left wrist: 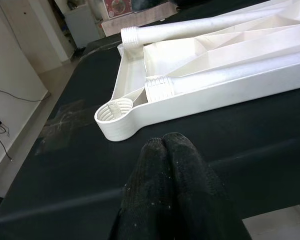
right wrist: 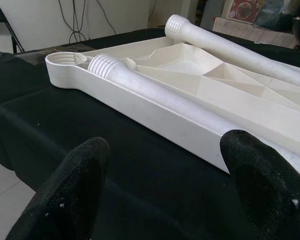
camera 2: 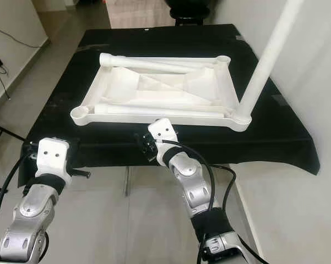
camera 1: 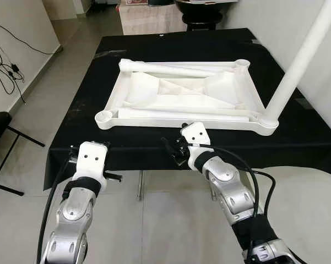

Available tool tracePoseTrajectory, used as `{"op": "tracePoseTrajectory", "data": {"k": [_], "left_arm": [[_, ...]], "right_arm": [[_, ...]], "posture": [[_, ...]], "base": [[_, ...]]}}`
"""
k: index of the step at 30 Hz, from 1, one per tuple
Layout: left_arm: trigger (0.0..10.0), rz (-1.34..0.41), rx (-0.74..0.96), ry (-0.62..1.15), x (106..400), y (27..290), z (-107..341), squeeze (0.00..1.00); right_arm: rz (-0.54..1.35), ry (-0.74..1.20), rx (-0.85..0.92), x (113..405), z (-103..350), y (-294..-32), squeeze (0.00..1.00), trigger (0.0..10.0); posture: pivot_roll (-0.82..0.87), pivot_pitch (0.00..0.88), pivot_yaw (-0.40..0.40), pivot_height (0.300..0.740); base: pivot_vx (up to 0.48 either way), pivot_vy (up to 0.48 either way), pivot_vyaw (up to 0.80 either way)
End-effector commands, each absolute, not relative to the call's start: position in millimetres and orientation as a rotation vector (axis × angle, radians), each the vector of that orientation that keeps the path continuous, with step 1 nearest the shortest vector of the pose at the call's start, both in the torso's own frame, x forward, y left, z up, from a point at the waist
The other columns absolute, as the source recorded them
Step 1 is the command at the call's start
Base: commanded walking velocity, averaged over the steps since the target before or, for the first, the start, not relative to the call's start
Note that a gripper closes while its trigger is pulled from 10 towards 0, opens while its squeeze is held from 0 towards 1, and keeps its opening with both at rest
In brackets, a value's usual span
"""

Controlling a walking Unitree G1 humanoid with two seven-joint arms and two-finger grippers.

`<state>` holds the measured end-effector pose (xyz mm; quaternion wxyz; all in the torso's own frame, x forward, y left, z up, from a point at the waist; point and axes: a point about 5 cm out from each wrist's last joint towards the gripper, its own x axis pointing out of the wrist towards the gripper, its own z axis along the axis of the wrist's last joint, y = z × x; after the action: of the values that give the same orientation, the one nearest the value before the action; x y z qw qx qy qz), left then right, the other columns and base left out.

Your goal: Building children table

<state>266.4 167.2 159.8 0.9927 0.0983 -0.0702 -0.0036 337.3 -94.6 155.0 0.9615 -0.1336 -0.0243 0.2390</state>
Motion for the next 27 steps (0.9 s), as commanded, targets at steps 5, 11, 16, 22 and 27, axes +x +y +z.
{"op": "tracePoseTrajectory", "data": {"k": [5,11,16,22,27], "left_arm": [[10.0,0.003,0.205,-0.119,265.2,171.4,154.3,0.0],[10.0,0.002,0.2,-0.144,263.7,171.2,157.1,0.0],[10.0,0.003,0.207,-0.142,263.0,171.1,156.9,0.0],[10.0,0.007,0.209,-0.131,262.3,171.6,154.6,0.0],[10.0,0.011,0.193,-0.131,261.1,172.3,153.1,0.0]], "right_arm": [[0.498,-0.056,-0.256,337.4,154.3,-90.5,0.0,10.0],[0.498,-0.056,-0.253,337.5,154.7,-90.6,0.0,10.0],[0.501,-0.057,-0.253,337.6,154.6,-90.6,0.0,10.0],[0.518,-0.063,-0.256,336.1,153.7,-88.9,0.0,10.0],[0.526,-0.059,-0.276,334.9,151.8,-87.6,0.0,10.0]], "posture": [[-0.03,0.101,0.048,0.74],[-0.03,0.104,0.047,0.74],[-0.03,0.102,0.046,0.74],[-0.04,0.092,0.053,0.74],[-0.04,0.084,0.056,0.74]], "base": [[0.0,0.0,0.0],[0.0,0.0,0.0],[0.0,0.0,0.0],[0.0,0.0,0.0],[0.0,0.0,0.16]]}}
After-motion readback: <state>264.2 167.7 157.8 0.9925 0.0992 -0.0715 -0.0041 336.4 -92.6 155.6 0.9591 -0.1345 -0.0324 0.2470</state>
